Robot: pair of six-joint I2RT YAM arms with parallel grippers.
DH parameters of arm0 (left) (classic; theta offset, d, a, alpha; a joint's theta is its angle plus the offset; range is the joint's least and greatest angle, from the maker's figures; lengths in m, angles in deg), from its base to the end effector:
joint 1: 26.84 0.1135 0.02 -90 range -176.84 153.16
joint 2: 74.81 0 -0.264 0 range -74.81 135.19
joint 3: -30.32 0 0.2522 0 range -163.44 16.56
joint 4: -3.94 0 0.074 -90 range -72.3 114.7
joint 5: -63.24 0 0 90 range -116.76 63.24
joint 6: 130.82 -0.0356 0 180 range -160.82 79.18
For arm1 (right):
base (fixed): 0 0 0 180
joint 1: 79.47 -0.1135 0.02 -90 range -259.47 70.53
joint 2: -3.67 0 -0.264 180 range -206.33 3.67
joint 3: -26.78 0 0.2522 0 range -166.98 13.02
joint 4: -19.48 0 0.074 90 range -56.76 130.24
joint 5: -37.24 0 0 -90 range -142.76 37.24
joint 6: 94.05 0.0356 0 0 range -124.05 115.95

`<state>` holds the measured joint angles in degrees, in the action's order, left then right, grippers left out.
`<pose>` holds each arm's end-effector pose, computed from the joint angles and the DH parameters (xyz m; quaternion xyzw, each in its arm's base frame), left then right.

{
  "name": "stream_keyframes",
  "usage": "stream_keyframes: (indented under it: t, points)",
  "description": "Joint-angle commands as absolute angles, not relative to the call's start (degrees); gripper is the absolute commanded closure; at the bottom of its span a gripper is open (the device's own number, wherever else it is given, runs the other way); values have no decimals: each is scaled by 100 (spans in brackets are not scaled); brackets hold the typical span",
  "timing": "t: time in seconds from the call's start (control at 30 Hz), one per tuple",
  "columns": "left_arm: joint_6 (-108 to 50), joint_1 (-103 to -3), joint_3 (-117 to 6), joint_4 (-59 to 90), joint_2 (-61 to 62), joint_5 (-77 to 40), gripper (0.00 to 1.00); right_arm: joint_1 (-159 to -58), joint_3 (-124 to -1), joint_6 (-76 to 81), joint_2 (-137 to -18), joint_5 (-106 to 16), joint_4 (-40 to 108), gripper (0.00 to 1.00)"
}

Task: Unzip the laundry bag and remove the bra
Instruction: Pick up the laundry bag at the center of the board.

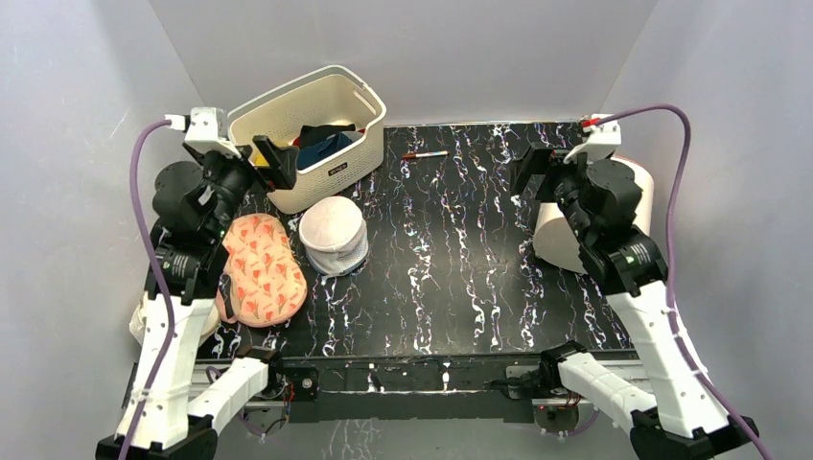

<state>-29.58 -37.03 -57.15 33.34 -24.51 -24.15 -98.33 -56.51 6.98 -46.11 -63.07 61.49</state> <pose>0.1581 -0.0301 0.4838 0.0111 0.6575 -0.1548 0.7373 0.1607 0.0482 0.4382 0.0070 0.7567 0.1019 0.6457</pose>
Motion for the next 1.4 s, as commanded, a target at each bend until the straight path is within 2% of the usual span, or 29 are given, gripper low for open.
stream_keyframes:
  t: [0.0,0.23,0.5,0.57,0.8,0.97,1.1,1.27,1.37]
  points:
    - [-2464,-3612,-5639,3619,-2177,-1938,2,-9566,-5929,1041,-4891,-5992,6172,2]
    - [-2208,-3528,-5481,4165,-1843,-1531,2,-9280,-5797,1509,-5179,-5563,6000,2]
    - [-1974,-3473,-4734,4213,-2109,-1463,2,-9171,-5442,2119,-5710,-4031,5136,2]
    - [-1949,-3464,-4653,4339,-2088,-1425,2,-9392,-5427,2248,-6094,-3782,4938,2]
    - [-1784,-3449,-4300,4685,-2097,-1259,2,-11278,-5477,2328,-7474,-3983,4133,2]
    - [-1846,-3521,-4029,4810,-2007,-857,2,-11942,-5258,2401,-8191,-3497,3542,2]
    - [-2137,-4318,-4088,5010,-1613,-1741,2,-12049,-4734,2277,-8105,-3557,3277,2]
    - [-2559,-5735,-4613,5423,-475,-3868,2,-12050,-4268,1905,-7437,-4292,3616,2]
    - [-2872,-6144,-4945,5516,232,-5127,2,-12051,-3962,1799,-6851,-4684,3776,2]
